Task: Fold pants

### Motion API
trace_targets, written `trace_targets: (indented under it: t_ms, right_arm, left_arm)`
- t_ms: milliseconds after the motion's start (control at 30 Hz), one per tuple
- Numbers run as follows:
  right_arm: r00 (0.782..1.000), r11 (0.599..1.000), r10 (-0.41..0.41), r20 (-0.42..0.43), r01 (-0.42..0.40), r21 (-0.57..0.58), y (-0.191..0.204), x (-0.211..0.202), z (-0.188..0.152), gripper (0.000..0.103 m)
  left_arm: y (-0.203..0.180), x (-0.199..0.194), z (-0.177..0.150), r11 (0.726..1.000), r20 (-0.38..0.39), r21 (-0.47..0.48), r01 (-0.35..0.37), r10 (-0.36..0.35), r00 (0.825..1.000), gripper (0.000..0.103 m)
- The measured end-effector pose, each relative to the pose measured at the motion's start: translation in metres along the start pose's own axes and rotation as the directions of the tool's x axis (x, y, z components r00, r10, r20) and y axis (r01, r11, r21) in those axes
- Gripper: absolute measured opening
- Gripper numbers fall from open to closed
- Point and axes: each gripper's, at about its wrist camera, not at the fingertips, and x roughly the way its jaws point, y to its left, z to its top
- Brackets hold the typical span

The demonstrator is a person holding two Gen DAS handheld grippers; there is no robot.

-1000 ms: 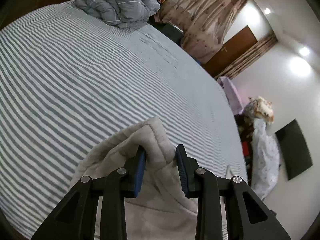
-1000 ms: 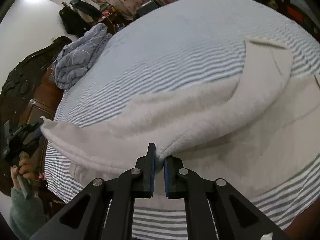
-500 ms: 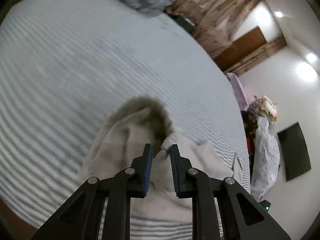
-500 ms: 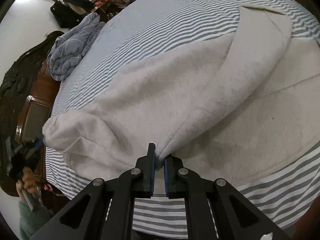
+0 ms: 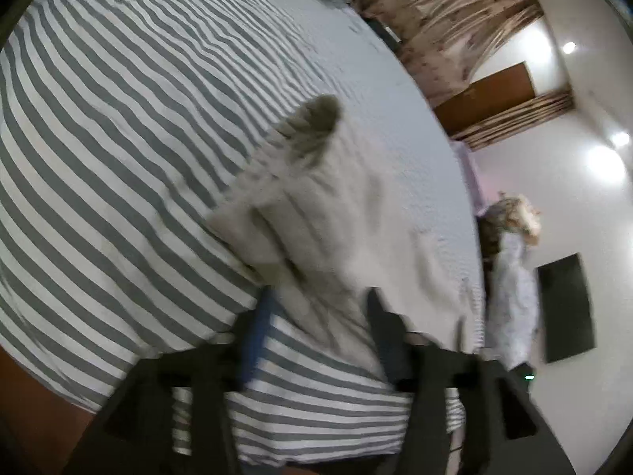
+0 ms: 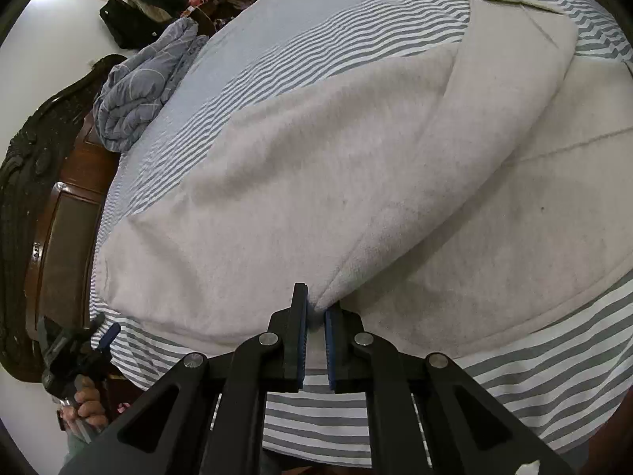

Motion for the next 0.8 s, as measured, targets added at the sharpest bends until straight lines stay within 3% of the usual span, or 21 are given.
trace_targets:
  t_ms: [200, 367, 433, 467, 500, 600, 700, 800]
  right_arm:
    - [1.0, 1.0, 0.014, 0.018, -0.014, -0.014, 0.003, -0.01, 0.001, 0.007]
    - [0.999, 1.0, 0.016, 0.027, -0.016, -0.022, 0.005, -0.017, 0.001, 0.007]
    - [1.0, 1.0, 0.015, 0.023, -0.015, -0.019, 0.004, -0.017, -0.001, 0.007]
    - [1.0, 1.0, 0.016, 0.022, -0.015, -0.022, 0.003, -0.018, -0.002, 0.007]
    - [1.0, 1.0, 0.015, 0.023, -0.015, -0.025, 0.002, -0.018, -0.004, 0.007]
    - [0.999, 0.999, 0.025, 0.025, -0.024, -0.029, 0.004, -0.021, -0.009, 0.007]
    - [0.998, 0.997, 0.063, 0.0, -0.063, -0.05, 0.009, -0.022, -0.016, 0.0]
    - [0.999, 0.997, 0.026, 0.037, -0.023, -0.078, 0.014, -0.023, -0.026, 0.0]
  left_arm:
    - [0.004, 0.015, 0.007, 0.997, 0.006, -0.076, 0.001, 0.0, 1.0, 0.069]
    - [-0.001, 0.023, 0.027, 0.992, 0.046, -0.113, -0.055, 0.061, 0.997, 0.069]
    - [-0.004, 0.025, 0.034, 0.991, 0.059, -0.092, -0.093, 0.099, 0.993, 0.056]
    - [-0.008, 0.026, 0.038, 0.992, 0.062, -0.07, -0.11, 0.114, 0.991, 0.042]
    - [-0.012, 0.026, 0.039, 0.99, 0.066, -0.057, -0.129, 0.133, 0.989, 0.039]
    - [-0.019, 0.029, 0.044, 0.987, 0.059, -0.027, -0.157, 0.159, 0.986, 0.033]
    - [-0.026, 0.024, 0.05, 0.991, 0.077, -0.005, -0.134, 0.134, 0.988, 0.032]
    - [-0.03, 0.019, 0.051, 0.993, 0.09, 0.001, -0.115, 0.115, 0.989, 0.032]
